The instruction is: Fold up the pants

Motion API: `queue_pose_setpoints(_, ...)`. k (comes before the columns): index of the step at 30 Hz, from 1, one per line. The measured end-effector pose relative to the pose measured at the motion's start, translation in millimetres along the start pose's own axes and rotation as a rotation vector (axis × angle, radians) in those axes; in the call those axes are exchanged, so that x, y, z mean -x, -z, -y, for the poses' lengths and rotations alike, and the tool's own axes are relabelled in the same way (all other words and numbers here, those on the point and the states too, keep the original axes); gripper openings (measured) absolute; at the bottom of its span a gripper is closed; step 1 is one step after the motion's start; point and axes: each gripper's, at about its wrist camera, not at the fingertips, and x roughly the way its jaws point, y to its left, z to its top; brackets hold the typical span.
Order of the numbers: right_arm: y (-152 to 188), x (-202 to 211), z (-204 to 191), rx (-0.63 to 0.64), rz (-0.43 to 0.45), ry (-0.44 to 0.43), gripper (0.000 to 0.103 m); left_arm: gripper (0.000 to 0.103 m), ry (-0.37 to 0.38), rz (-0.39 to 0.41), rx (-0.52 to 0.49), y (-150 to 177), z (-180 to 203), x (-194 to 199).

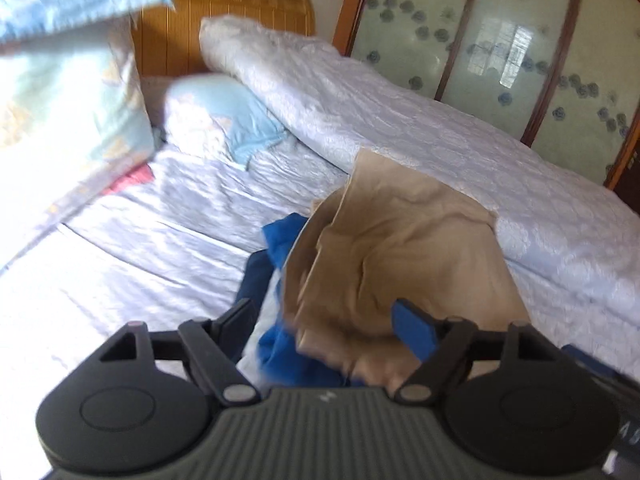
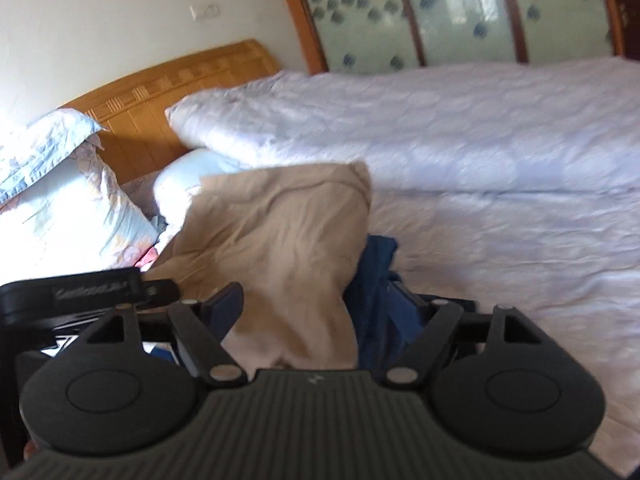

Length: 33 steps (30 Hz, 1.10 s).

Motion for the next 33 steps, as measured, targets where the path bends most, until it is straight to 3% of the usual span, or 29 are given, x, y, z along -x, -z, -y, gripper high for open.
queue_pose_setpoints(3, 22, 57, -14, 0.027, -0.003, 0.019, 0.079, 0.078, 0.004, -0.007, -0.051, 31, 4, 52)
queue_pose_setpoints(11, 120, 196, -41, 0.076, -0.023, 0.032, 0.078, 0.077, 0.062, -0.068, -0.083, 138, 2, 169)
queue_pose_setpoints(14, 140, 228, -46, 0.103, -0.014, 0.063, 0.078, 0.079, 0.035, -0.031, -0.118, 165, 1, 208)
queue_pose_setpoints(24, 187, 342, -51, 0.062, 0.037, 0.03, 0.078, 0.088, 0.062, 0.041, -0.157, 224, 1, 308)
queue_pose_setpoints(33, 221, 394, -44, 0.001, 0.09, 0.044, 0.078, 0.094, 0.092, 0.097, -0.214, 265, 11, 365)
